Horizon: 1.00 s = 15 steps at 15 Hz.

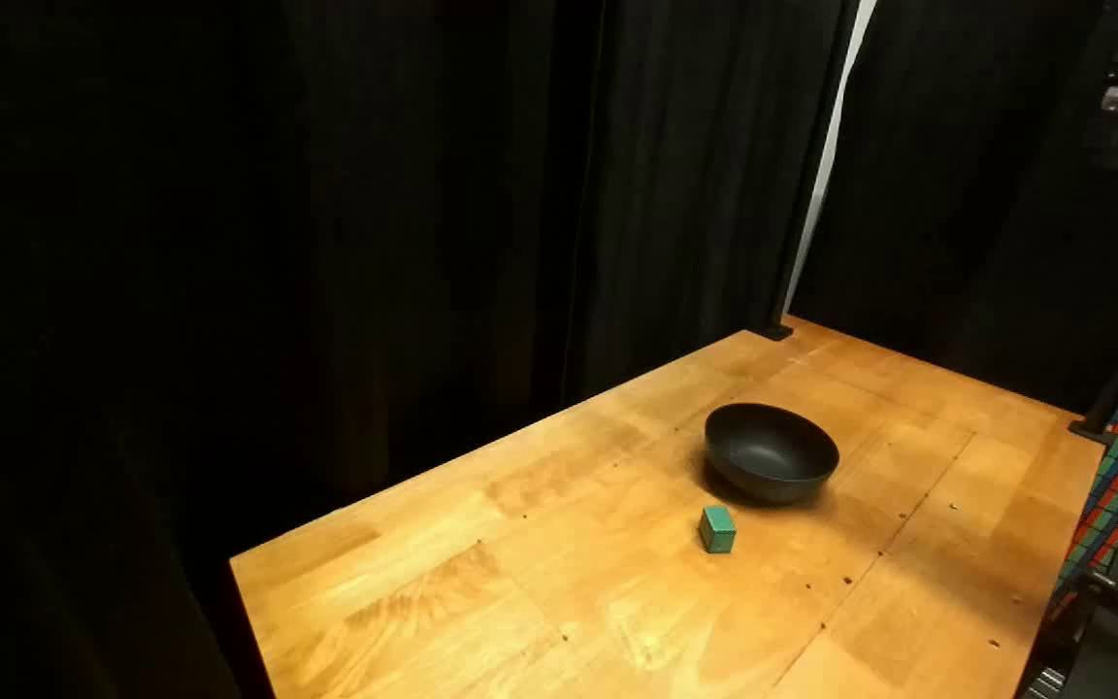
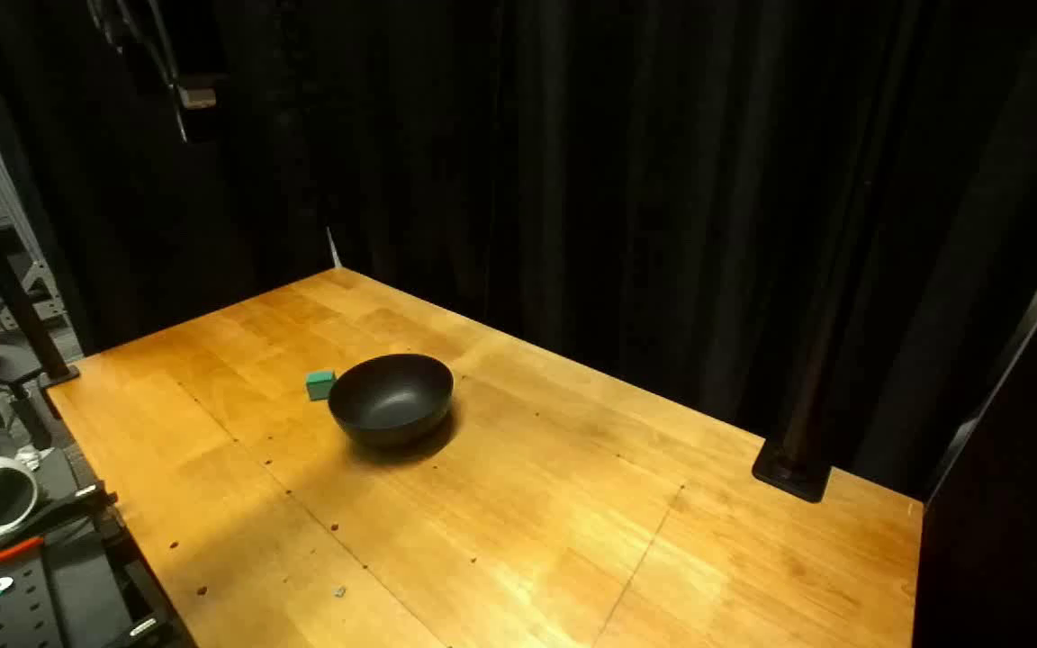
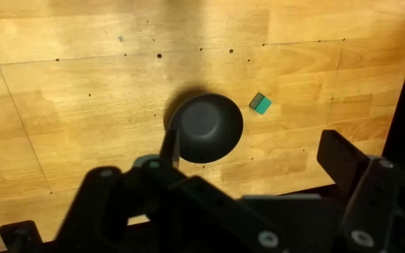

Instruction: Put the green block in the bowl

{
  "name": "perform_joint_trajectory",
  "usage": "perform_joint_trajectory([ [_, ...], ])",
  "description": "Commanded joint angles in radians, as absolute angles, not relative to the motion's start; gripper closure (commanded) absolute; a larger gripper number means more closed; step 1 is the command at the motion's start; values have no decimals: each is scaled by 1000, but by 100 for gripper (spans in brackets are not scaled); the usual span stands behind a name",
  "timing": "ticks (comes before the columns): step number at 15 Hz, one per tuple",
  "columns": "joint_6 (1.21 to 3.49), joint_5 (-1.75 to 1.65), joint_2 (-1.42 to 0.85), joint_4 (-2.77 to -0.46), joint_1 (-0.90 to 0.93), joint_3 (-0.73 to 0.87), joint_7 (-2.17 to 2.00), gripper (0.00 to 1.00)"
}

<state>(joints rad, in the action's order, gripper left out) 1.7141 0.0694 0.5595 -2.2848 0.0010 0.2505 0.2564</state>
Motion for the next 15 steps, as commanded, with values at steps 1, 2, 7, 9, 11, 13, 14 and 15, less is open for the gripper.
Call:
perform_joint_trajectory([
  [1,1712,82,555,-2279,-28,228,269,0],
  [2,1712,82,556,-2275,-28,229,269,0],
  [7,1832,99,462,-2297,-16,182,194,0],
  [9,1951,109,391,-2316,1,133,143,0],
  [11,2062,132,285,-2317,24,82,96,0],
  [13,2131,136,172,-2293,43,35,63,0],
  [14,2144,135,122,-2277,52,17,55,0],
  [15,2168,126,66,-2266,59,-4,34,0],
])
